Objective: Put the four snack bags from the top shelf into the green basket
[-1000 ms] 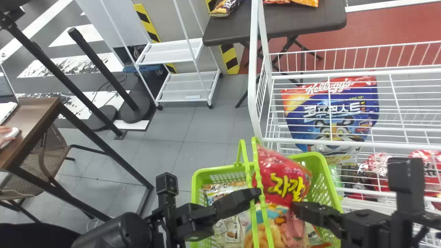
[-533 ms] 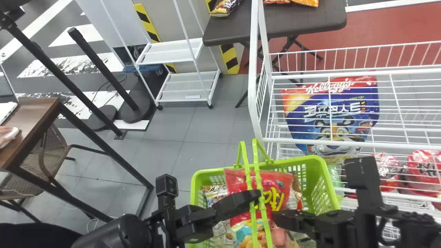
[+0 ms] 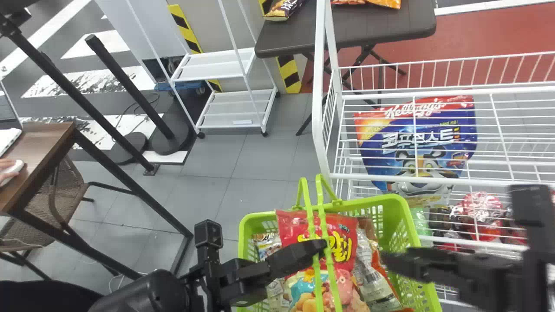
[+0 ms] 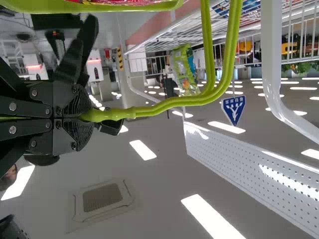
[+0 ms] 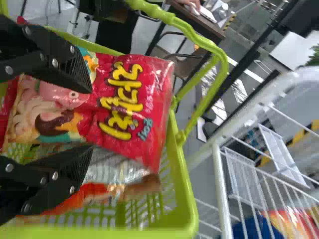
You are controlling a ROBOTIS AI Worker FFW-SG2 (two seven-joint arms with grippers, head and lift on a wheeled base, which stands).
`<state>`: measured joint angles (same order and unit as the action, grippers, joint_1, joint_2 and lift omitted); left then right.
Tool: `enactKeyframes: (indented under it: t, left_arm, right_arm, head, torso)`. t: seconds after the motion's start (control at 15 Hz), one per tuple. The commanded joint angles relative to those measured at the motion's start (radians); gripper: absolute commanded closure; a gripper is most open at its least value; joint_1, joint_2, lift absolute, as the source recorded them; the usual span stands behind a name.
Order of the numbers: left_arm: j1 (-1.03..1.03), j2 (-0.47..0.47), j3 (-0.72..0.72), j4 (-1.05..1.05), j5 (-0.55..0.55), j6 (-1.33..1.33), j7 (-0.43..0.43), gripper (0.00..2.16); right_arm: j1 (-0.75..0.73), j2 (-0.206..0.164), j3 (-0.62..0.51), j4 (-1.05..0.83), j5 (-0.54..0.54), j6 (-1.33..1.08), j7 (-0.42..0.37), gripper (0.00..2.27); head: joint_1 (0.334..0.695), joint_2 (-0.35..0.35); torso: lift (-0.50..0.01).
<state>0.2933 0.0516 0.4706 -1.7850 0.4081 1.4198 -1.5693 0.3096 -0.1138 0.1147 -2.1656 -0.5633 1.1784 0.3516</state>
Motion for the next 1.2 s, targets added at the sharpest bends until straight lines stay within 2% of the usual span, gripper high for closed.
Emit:
enactKeyframes:
  t: [0.0,0.2,0.27,0.33,0.67,0.87,1.0,1.13]
  left_arm:
    - [-0.002,0.001,-0.001,0.001,0.000,0.000,-0.011,2.15]
    - [-0.002,0.001,-0.003,0.001,0.000,0.000,-0.011,2.15]
    - [0.000,0.001,-0.001,0.003,0.000,0.000,-0.011,2.15]
    - [0.001,0.001,-0.001,0.001,0.000,0.000,-0.011,2.15]
    - [0.003,0.001,0.003,0.004,0.000,-0.003,-0.011,2.15]
    - [0.001,-0.001,0.002,0.007,0.000,-0.006,-0.011,2.15]
    - [0.001,-0.001,0.002,0.016,0.000,-0.009,-0.011,2.15]
    - [0.001,-0.001,0.002,0.016,0.000,-0.009,-0.011,2.15]
  right_arm:
    - [0.013,0.005,-0.144,-0.040,0.008,-0.115,-0.006,0.03]
    - [-0.073,0.010,-0.211,0.064,0.212,-0.440,-0.065,0.03]
    - [-0.119,0.010,-0.233,0.125,0.252,-0.480,-0.068,0.03]
    - [-0.172,0.010,-0.251,0.208,0.296,-0.535,-0.068,0.03]
    - [-0.372,0.002,-0.337,0.546,0.439,-0.832,-0.082,0.03]
    - [-0.471,-0.006,-0.368,0.713,0.487,-0.918,-0.108,0.03]
    - [-0.554,-0.024,-0.371,0.845,0.523,-0.961,-0.114,0.03]
    - [-0.632,-0.026,-0.371,0.980,0.573,-1.029,-0.134,0.03]
  head:
    - [0.695,0.347]
    - [0.695,0.175]
    - [0.695,0.059]
    - [0.695,0.014]
    - [0.695,-0.149]
    - [0.695,-0.205]
    - [0.695,-0.226]
    - [0.695,-0.241]
  torso:
    - [0.000]
    - [0.000]
    - [0.000]
    - [0.000]
    - [0.000]
    - [0.000]
    - [0.000]
    - [0.000]
